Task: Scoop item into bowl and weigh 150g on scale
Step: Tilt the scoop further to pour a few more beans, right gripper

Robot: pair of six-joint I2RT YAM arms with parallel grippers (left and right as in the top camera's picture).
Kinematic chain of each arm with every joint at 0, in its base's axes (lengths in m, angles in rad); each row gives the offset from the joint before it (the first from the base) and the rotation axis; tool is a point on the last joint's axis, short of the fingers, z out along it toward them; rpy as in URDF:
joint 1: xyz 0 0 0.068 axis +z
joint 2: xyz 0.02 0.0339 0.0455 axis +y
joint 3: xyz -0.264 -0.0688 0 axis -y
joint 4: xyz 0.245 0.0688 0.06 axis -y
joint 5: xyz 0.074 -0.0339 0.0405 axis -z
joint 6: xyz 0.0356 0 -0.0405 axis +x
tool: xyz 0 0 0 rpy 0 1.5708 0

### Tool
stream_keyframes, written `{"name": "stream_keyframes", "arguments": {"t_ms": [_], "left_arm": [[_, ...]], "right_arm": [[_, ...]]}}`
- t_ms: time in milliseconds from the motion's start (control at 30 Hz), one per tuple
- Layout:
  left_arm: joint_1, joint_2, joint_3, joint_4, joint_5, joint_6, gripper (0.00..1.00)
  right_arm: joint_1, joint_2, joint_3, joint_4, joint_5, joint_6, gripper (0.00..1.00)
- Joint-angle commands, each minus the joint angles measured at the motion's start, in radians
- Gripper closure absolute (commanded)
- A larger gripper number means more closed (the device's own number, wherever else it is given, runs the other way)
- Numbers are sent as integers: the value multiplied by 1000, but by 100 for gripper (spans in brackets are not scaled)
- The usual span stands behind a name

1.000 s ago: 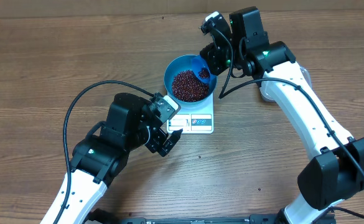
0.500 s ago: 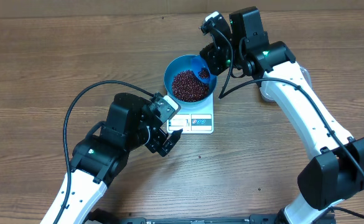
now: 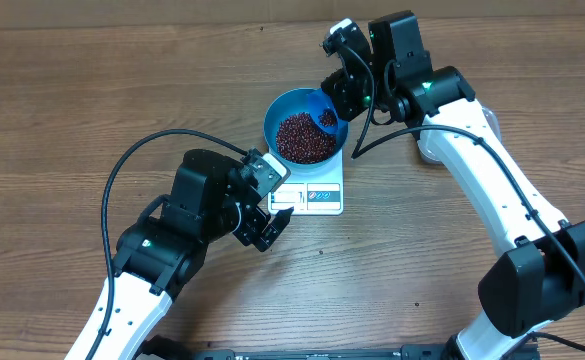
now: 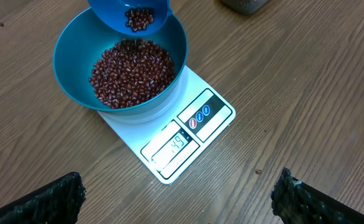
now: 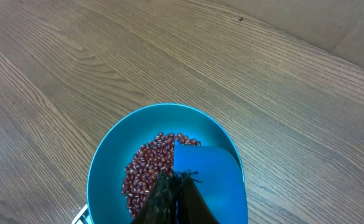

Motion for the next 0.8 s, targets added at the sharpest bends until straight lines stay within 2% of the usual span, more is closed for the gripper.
{"name": "stream_keyframes", "arguments": {"t_ms": [0, 200, 367, 567, 767], "left_arm": [[4, -11, -5, 0, 15, 8, 0], [4, -11, -5, 0, 15, 8, 0], [4, -11, -5, 0, 15, 8, 0], [4, -11, -5, 0, 15, 8, 0], [4, -11, -5, 0, 15, 8, 0]], "right_arm": [[3, -6, 31, 7, -9, 3, 96], [3, -6, 31, 58, -9, 3, 96], [3, -6, 31, -6, -9, 3, 96], [3, -6, 31, 39, -10, 4, 96], [3, -6, 31, 16, -35, 0, 96]]}}
